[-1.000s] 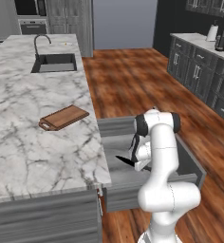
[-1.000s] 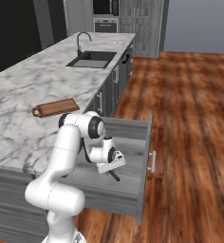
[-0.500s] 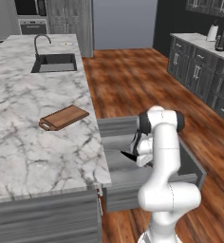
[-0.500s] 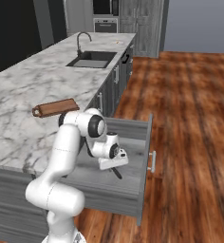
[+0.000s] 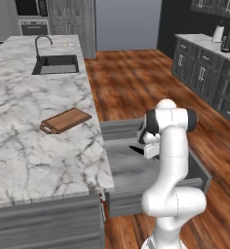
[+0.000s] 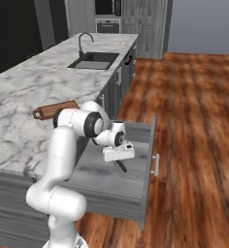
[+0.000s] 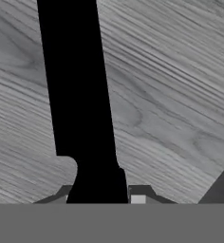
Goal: Pick up the knife from the drawer and place it on the cutting board. Then place the meat from the plate to the cutting board.
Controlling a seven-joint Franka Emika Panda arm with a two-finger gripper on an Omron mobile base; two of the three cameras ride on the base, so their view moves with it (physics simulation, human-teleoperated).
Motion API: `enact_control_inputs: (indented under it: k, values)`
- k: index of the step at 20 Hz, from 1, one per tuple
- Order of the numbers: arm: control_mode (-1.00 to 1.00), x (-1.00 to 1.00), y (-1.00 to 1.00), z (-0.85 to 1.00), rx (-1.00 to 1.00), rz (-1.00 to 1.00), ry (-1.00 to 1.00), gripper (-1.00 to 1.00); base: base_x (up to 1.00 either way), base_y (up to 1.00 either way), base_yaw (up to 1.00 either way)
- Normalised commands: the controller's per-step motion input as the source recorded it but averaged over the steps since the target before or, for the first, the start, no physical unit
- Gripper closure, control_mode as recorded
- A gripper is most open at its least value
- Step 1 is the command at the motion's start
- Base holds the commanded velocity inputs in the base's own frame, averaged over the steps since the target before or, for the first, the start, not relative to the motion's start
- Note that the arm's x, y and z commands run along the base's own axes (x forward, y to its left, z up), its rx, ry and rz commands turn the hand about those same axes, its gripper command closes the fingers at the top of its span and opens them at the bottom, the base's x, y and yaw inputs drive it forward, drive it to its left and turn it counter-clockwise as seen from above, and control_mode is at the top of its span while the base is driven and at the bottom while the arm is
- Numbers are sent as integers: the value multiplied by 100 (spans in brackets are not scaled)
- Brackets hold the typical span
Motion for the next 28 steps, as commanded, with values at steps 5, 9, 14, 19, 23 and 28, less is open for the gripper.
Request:
enact_control_inputs:
  k: [5, 9, 14, 19, 23, 28]
  values:
    - [-100, -31, 0, 92, 0, 0, 0, 100, 0, 0, 0]
    - [-100, -29, 0, 87, 0, 0, 0, 100, 0, 0, 0]
    - [-100, -36, 0, 73, 0, 0, 0, 100, 0, 0, 0]
    - [-100, -54, -4, 43, 0, 0, -1, 100, 0, 0, 0]
    - [-100, -59, -54, 9, 0, 0, -9, 100, 0, 0, 0]
    - [-100, -38, -56, 14, 0, -11, -9, 100, 0, 0, 0]
